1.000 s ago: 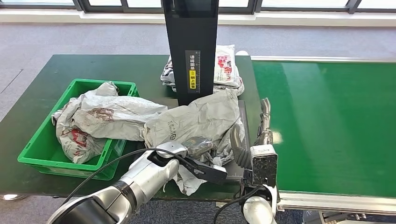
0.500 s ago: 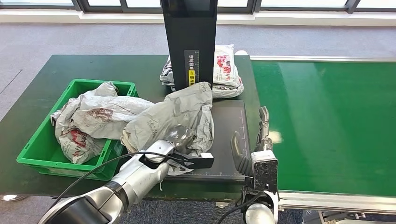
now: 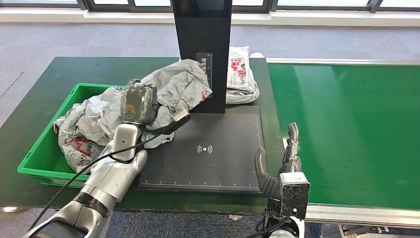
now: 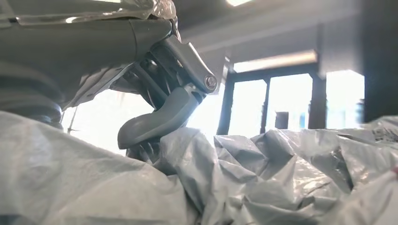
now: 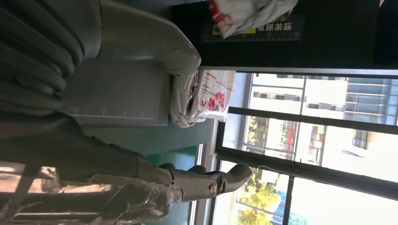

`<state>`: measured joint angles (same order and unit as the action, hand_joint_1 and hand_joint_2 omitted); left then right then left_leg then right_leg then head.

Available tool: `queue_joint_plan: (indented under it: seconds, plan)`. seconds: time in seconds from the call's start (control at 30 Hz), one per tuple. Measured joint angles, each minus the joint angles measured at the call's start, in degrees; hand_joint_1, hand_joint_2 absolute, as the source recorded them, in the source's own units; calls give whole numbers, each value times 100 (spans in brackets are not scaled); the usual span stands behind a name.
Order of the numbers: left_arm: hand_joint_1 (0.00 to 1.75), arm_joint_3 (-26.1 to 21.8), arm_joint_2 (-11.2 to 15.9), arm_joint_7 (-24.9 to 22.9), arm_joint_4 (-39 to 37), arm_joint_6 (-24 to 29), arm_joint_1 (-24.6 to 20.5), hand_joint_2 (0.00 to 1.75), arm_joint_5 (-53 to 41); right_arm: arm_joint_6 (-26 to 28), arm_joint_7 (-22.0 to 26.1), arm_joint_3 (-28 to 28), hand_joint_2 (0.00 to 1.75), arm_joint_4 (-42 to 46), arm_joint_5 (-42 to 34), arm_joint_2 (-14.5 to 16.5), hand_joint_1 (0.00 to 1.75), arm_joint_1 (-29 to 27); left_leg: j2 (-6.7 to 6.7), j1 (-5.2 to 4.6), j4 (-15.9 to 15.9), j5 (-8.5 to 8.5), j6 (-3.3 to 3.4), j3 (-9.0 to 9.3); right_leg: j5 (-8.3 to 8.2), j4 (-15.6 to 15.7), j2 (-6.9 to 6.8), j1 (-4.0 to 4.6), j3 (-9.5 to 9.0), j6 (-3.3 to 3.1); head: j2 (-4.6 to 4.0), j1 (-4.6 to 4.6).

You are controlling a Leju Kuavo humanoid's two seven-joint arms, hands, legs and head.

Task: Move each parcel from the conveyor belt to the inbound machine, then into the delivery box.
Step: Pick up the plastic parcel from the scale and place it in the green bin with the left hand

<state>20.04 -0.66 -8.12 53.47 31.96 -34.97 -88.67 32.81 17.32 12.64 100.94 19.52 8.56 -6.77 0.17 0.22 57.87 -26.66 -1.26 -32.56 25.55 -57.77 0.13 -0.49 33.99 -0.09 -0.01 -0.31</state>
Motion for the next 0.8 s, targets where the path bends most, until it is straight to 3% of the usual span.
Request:
queue_joint_plan:
  seconds: [0.27, 0.4, 0.67, 0.8]
  plan:
    - [175, -763, 115, 139, 1866, 714, 596, 175, 96, 8, 38, -16, 175, 60, 11, 10, 0, -50, 1, 0, 0, 0, 0, -9, 0, 0, 1, 0, 6, 0, 0, 0]
    - [175, -1191, 191, 205, 2834, 797, 906, 175, 106, 71, 103, -16, 175, 53, -31, 10, 0, -83, 0, 0, 0, -1, 1, -14, 1, 0, -1, 0, 14, 0, 0, 0]
    - [175, -1537, 277, 188, 3637, 797, 1176, 175, 55, 85, 111, -16, 175, 50, -34, 10, 0, -101, -2, 0, 0, -1, 1, -19, 1, 0, -3, 0, 14, 0, 1, 0]
    - [175, -1981, 321, 364, 4215, 798, 1387, 175, -10, 103, 100, -16, 175, 52, -33, 11, 0, -162, 2, 0, 0, -2, 1, -19, 1, 0, 0, 0, 16, 0, 1, 1]
